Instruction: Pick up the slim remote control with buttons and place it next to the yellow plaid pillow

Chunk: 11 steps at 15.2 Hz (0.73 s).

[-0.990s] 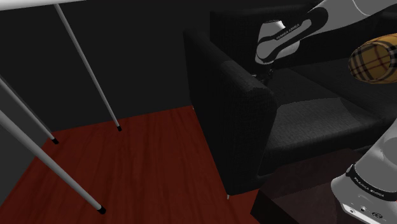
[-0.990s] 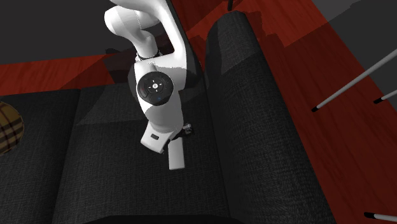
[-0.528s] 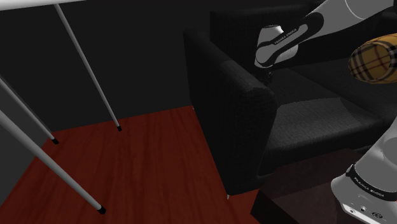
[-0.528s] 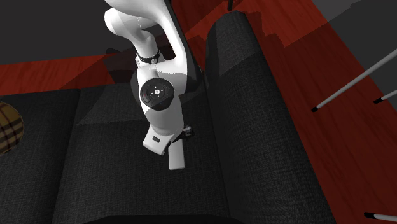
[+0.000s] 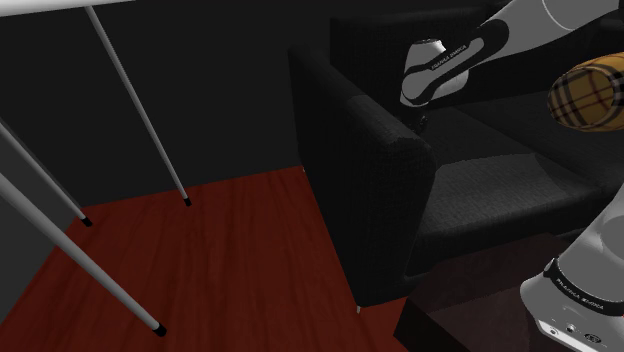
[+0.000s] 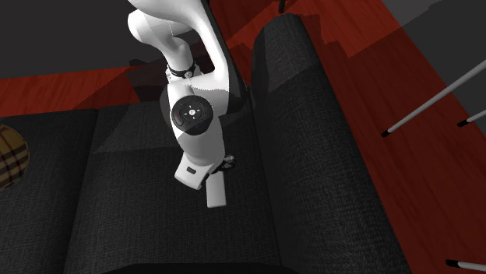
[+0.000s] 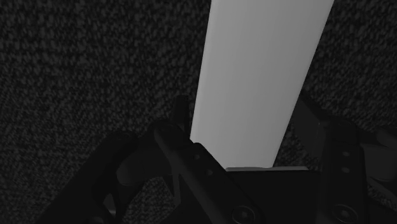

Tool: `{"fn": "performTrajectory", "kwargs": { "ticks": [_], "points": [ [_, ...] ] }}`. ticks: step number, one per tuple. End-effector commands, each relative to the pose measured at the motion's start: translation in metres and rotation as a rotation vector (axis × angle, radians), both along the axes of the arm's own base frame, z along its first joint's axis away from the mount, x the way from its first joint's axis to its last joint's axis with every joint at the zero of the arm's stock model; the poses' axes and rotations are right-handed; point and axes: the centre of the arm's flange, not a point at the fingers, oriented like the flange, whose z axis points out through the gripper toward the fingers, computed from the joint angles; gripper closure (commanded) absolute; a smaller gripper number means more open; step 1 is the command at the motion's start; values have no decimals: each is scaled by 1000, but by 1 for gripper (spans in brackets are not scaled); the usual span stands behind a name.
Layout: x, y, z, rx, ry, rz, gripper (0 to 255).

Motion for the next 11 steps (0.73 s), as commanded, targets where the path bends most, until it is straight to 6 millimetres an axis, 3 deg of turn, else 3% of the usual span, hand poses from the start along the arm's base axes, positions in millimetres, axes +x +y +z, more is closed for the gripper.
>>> {"fn": "performTrajectory", "kwargs": {
  "ticks": [1, 5, 11],
  "points": [
    [0, 0, 0, 0, 1, 1, 255],
    [0, 0, 0, 0, 1, 1, 255],
    [0, 0, 31, 0, 1, 1, 255]
  ]
}}
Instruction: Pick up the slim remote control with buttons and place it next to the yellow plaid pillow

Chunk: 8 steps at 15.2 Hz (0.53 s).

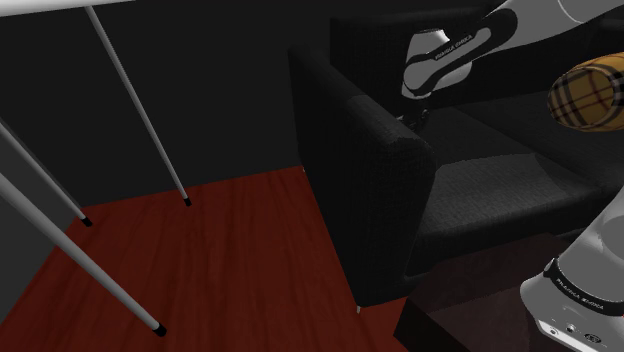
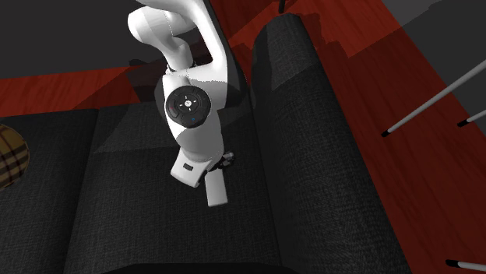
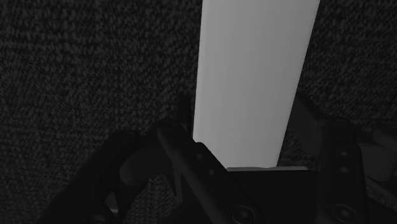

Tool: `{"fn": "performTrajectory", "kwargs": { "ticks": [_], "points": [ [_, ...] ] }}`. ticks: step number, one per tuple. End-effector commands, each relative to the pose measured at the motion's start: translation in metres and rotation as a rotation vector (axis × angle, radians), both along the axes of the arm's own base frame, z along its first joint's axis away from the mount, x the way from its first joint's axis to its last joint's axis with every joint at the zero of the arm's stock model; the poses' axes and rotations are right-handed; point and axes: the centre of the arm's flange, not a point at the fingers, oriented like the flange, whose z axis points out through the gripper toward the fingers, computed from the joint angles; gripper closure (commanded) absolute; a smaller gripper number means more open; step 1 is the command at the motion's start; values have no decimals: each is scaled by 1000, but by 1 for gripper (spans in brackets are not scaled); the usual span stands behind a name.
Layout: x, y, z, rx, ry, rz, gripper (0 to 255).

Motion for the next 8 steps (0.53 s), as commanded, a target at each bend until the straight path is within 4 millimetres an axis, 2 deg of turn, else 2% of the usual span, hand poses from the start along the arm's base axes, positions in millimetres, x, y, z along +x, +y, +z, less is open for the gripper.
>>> {"fn": "performTrajectory", "kwargs": {
  "ticks": [1, 8],
  "points": [
    [0, 1, 11, 0, 0, 0, 255],
    [0, 1, 48, 0, 0, 0, 255]
  ]
}}
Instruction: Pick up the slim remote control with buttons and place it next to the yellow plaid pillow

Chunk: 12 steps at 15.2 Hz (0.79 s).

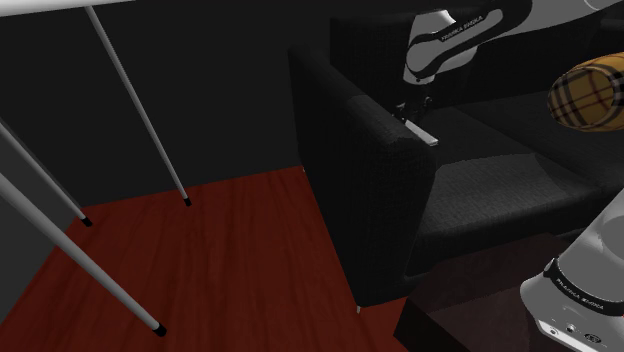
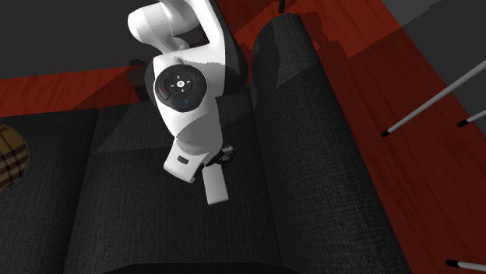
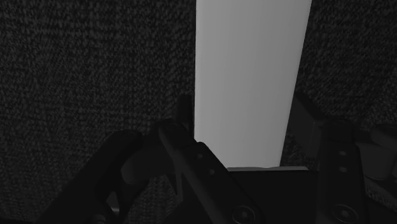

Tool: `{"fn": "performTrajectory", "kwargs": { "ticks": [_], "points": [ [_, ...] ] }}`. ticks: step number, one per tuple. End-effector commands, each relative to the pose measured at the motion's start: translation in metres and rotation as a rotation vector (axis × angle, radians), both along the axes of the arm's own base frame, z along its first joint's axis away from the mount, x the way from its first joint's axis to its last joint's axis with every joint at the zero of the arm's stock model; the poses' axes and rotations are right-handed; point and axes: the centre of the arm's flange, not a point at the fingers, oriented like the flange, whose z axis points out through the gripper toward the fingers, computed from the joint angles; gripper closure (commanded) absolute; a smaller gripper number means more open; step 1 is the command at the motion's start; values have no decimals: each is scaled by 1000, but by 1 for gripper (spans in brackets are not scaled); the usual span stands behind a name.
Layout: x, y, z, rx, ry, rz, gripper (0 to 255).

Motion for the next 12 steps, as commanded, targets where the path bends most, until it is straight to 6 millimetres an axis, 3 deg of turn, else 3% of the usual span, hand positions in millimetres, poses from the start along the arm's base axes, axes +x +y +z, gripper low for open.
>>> {"fn": "performTrajectory", "kwargs": {
  "ticks": [1, 12],
  "points": [
    [-1, 0, 9, 0, 0, 0, 255],
    [-1, 0, 67, 0, 0, 0, 255]
  ]
}}
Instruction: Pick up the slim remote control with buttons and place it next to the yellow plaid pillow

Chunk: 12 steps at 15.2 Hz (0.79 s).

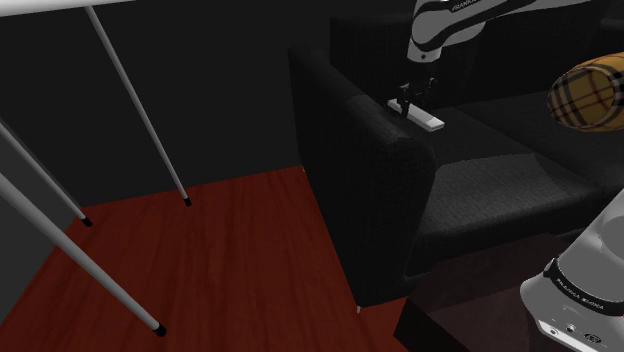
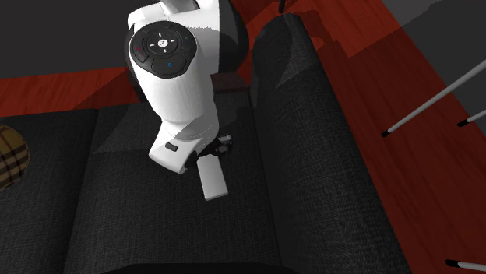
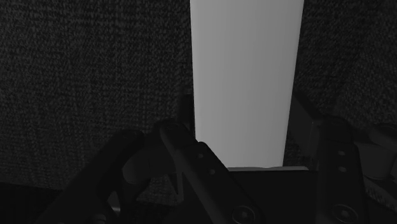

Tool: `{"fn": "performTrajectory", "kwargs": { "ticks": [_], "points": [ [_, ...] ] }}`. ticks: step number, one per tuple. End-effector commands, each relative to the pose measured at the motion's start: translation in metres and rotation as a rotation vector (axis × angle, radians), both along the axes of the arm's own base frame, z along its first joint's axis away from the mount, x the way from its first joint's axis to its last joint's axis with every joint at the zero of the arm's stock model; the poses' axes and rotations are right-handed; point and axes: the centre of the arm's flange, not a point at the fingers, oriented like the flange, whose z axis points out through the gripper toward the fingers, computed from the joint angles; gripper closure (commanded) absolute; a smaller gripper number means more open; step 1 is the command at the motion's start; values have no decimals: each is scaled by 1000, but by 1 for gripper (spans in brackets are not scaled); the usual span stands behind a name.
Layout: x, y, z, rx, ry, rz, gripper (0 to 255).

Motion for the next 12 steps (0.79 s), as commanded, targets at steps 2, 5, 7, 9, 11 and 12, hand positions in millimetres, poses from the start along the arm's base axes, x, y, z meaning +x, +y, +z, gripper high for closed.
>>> {"fn": "performTrajectory", "kwargs": {
  "ticks": [2, 5, 7, 9, 11, 12],
  "points": [
    [0, 1, 16, 0, 0, 0, 255],
    [0, 1, 32, 0, 0, 0, 255],
    [0, 1, 42, 0, 0, 0, 255],
    [0, 1, 53, 0, 0, 0, 255],
    [0, 1, 64, 0, 0, 0, 255],
    [0, 1, 69, 0, 0, 0, 255]
  ]
}}
